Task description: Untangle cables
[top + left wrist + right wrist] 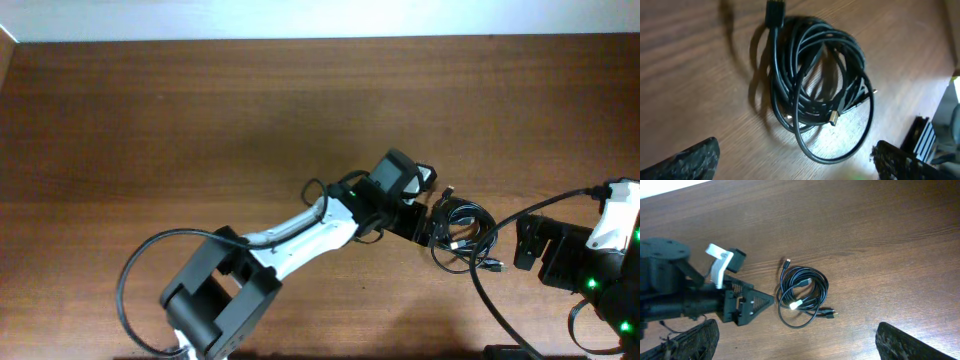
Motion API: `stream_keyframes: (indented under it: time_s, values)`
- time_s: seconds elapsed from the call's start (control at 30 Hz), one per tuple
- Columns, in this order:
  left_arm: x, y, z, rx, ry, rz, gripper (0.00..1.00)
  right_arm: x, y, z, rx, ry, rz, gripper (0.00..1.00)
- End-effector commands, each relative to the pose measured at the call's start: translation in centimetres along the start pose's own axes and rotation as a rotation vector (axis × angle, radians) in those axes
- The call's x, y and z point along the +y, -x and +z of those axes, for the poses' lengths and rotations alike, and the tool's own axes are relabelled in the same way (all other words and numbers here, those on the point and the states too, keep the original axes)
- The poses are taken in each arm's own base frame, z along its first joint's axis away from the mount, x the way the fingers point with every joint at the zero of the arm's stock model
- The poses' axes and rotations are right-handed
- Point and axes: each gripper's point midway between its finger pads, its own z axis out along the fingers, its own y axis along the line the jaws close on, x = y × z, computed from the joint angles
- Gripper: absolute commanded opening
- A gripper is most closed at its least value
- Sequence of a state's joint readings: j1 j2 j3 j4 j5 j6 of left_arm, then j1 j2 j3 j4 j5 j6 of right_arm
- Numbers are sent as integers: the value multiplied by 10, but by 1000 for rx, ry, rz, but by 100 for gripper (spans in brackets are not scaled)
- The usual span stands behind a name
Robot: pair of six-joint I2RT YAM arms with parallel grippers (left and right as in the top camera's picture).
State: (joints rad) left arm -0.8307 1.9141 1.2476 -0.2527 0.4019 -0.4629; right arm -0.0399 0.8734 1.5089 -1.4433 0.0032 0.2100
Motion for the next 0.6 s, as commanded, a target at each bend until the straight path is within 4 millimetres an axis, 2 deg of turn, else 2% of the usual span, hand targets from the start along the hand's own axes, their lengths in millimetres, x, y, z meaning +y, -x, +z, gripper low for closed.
stream_keyframes:
  time_s: [0.0,0.27,0.57]
  values:
    - [1,-1,14,0,12,-108,99,-2,4,-5,-26,-9,13,98]
    - [-5,-15,40,68,-86,-197,99,-2,4,-5,-24,-8,13,98]
    - [-18,-11,49,48,-147,-191,99,-2,4,-5,-22,-9,13,98]
